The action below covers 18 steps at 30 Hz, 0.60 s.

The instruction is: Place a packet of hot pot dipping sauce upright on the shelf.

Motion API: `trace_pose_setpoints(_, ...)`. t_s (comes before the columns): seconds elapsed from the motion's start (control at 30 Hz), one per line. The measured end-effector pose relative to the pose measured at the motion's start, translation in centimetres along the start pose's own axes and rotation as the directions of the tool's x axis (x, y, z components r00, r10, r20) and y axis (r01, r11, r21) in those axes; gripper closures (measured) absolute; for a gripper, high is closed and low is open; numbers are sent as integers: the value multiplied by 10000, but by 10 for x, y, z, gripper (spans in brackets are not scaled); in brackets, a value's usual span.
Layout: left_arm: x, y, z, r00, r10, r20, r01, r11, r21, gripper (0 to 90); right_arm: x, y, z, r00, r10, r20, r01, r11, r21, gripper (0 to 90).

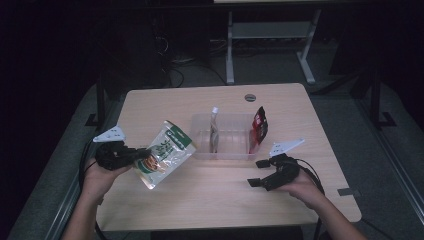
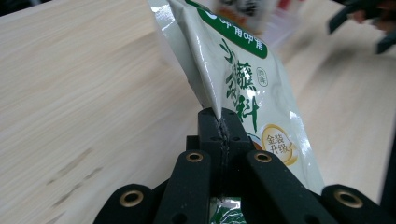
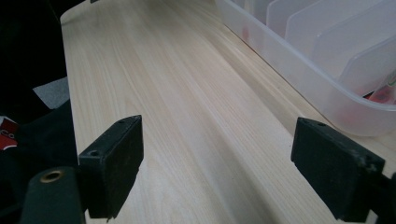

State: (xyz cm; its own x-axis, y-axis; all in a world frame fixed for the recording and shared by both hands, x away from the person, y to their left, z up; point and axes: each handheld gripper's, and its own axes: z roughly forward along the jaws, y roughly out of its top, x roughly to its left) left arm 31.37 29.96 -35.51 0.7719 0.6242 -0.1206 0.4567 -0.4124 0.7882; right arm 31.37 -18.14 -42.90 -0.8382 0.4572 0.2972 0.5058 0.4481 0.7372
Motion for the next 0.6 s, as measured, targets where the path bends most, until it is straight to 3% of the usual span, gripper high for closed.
trace_pose_setpoints(0.13,-14,8,7,9977,410,534,-412,9991,36,897,-1,0,-3,10000,33,-92,-34,10000,-92,194)
trace_pose_setpoints(0.23,-25,13,13,9925,696,1008,-702,9975,24,897,-2,1,-6,9999,74,-107,-75,9999,-148,197)
trace_pose_setpoints(0.47,-54,23,32,9729,1382,1852,-1417,9899,58,897,-3,2,-12,9995,138,-299,-151,9989,-441,209)
trace_pose_setpoints(0.6,-69,26,45,9572,1787,2275,-1870,9822,152,897,-2,3,-14,9980,215,-592,-254,9975,-666,212)
